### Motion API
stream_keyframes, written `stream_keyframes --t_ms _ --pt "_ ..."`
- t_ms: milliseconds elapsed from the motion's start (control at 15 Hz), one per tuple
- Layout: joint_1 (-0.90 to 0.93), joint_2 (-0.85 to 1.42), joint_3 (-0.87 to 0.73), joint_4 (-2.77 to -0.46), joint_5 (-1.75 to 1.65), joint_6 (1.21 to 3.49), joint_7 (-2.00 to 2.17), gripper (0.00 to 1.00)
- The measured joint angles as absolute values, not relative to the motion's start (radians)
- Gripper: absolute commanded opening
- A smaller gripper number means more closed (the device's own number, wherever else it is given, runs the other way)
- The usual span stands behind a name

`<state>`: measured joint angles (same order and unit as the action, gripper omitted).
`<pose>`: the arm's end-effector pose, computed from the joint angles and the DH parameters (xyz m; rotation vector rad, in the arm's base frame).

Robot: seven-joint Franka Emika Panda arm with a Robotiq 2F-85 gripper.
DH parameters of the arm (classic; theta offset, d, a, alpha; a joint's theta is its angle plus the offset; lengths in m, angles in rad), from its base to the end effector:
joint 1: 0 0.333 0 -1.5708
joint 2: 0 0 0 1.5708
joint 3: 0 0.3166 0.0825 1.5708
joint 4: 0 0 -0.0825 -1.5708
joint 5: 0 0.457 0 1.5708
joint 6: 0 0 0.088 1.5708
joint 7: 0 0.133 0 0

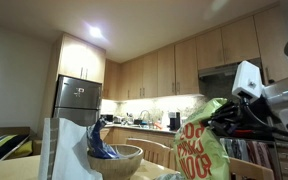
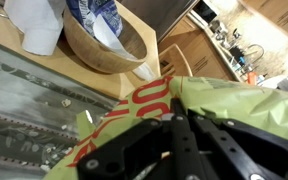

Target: Pick the bag of popcorn and pour its contents on the cloth on the table

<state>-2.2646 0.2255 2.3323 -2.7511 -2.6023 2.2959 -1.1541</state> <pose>0.4491 0.0372 0.1965 -0.4153 1.8795 -0.6865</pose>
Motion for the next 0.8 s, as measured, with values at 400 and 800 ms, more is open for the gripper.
stream_keyframes --t_ms 400,800 --pt "-1.939 0.282 1.953 -2.731 -2.602 2.412 -0.994 0.00" --pt "-1.802 0.392 1.792 -2.729 -2.601 2.519 -0.876 0.57"
